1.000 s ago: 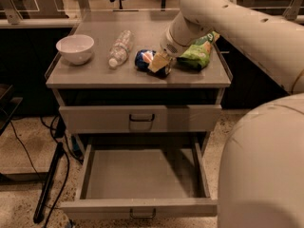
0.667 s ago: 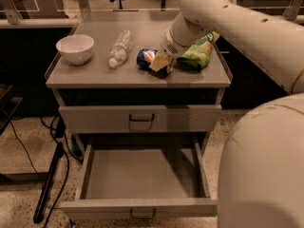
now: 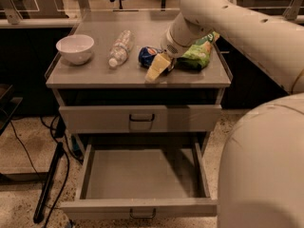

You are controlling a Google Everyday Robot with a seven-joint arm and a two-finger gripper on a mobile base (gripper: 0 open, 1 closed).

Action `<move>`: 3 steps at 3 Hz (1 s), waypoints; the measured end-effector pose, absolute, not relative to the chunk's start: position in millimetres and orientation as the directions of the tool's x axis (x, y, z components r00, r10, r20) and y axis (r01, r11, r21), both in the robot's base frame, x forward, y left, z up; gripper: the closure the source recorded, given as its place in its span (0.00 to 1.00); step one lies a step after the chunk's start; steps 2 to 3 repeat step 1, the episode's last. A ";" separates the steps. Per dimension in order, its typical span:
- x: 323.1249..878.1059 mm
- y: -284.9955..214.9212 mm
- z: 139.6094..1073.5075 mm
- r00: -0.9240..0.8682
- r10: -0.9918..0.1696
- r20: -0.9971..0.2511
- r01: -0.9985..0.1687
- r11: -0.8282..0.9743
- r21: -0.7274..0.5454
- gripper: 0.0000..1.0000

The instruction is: Pick pepsi can from middle drawer and place on counter

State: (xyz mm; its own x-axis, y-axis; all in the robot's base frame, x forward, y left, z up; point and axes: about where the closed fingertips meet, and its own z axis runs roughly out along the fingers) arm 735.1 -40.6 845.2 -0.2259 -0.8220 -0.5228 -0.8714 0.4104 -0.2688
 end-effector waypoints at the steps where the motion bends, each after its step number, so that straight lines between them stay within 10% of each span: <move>1: 735.1 -40.6 845.2 -0.226 -0.822 -0.523 -0.871 0.410 -0.269 0.00; 3: 735.1 -40.6 845.2 -0.226 -0.822 -0.523 -0.871 0.410 -0.269 0.00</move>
Offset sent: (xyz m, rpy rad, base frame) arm 0.0000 0.0000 0.0000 0.0000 0.0000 0.0000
